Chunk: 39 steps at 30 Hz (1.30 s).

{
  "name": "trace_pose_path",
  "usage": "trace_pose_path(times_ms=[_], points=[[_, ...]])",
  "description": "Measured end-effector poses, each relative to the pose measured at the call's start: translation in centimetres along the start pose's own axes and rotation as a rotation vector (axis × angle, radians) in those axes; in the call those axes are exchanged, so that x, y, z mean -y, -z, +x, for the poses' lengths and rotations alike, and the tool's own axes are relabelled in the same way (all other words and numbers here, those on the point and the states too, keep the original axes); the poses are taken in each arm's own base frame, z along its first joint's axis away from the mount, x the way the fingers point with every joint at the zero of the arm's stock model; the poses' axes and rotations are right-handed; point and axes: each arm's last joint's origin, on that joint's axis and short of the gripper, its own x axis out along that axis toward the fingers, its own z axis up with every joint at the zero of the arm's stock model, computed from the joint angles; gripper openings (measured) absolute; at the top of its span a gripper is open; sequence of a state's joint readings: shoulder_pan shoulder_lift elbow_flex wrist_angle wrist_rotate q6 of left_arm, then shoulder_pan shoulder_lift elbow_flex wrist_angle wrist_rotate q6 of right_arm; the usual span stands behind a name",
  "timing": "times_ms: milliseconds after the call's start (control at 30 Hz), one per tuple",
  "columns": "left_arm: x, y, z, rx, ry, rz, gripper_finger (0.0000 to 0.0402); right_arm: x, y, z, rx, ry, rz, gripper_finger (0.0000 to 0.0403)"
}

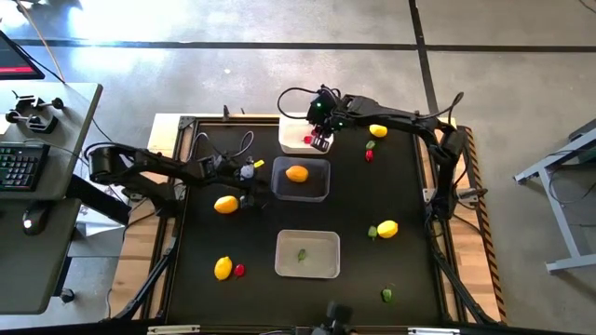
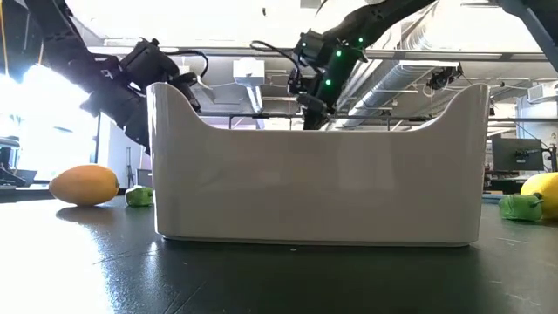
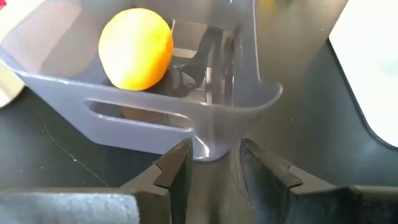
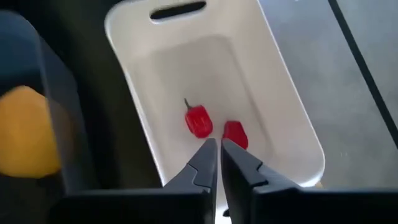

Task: Sort produce into baskets
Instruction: Put the green chili pepper into the gray bin

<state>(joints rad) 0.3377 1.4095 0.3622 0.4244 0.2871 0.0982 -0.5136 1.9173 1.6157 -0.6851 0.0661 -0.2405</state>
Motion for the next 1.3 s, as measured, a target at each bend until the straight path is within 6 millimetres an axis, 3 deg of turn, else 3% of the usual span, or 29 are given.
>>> trace_pose_path(times_ms=[200, 367, 900, 1133, 1300], points=[[0.1, -0.1, 0.1, 0.009, 0.006, 0.006, 0.0117, -1.5, 0.2, 0.1, 0.086, -0.018, 0.003, 0.0005], [0.2, -0.4, 0.2, 0.046, 0.006, 0.019, 0.0117, -3.3, 1.6, -0.7, 0.150, -0.026, 0.016, 0.0002], [0.8, -0.6, 0.0, 0.036, -0.002, 0.060, 0.0117, -8.2, 7.5, -5.8, 0.460, 0.032, 0.036, 0.0000], [1.4, -1.4, -2.4, 0.035, -0.015, 0.072, 0.0117, -10.1, 8.0, -8.3, 0.514, 0.109, 0.017, 0.0000], [2.5, -2.3, -4.6, 0.036, 0.010, 0.074, 0.0117, -11.3, 8.0, -8.5, 0.519, 0.114, -0.013, 0.0000]])
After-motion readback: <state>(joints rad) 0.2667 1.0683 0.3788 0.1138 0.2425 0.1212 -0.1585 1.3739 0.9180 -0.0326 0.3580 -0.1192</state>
